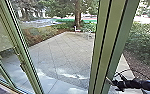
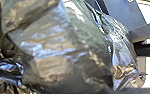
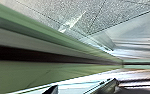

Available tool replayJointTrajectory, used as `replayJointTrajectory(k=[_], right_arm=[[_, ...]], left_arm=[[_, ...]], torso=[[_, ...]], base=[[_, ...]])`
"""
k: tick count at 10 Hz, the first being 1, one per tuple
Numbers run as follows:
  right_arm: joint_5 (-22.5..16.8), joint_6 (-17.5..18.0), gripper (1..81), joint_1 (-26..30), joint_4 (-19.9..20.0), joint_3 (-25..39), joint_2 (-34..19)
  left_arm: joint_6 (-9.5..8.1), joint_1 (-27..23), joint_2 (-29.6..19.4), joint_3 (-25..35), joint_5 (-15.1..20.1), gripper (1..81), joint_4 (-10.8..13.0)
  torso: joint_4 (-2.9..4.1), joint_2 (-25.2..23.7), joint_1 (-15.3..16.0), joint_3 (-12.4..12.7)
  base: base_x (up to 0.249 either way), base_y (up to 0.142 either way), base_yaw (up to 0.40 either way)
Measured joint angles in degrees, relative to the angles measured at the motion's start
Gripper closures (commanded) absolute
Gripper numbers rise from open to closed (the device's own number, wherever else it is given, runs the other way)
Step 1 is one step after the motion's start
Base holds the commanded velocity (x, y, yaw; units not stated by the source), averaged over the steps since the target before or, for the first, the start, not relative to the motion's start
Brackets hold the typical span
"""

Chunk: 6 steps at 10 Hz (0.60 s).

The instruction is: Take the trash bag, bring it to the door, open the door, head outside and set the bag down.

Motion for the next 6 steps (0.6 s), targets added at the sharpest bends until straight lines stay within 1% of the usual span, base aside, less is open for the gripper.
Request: replayJointTrajectory(k=[1,4,6], right_arm=[[-0.7,0.5,1.0,0.9,0.0,3.0,-2.2],[-1.2,0.9,1.0,1.2,-0.4,7.2,-5.0],[-1.5,1.2,1.0,1.8,-0.5,11.2,-7.9]], left_arm=[[0.0,-0.1,0.0,0.0,0.0,81.1,0.0],[0.0,-0.1,0.0,0.0,0.0,81.1,0.0],[0.0,-0.1,0.0,0.0,0.0,81.1,0.0]], torso=[[0.0,0.0,0.0,0.0],[0.02,0.0,0.1,0.0],[0.04,0.1,0.1,-0.1]], base=[[0.0,0.0,0.0],[0.0,0.0,0.0],[0.0,0.0,0.0]])
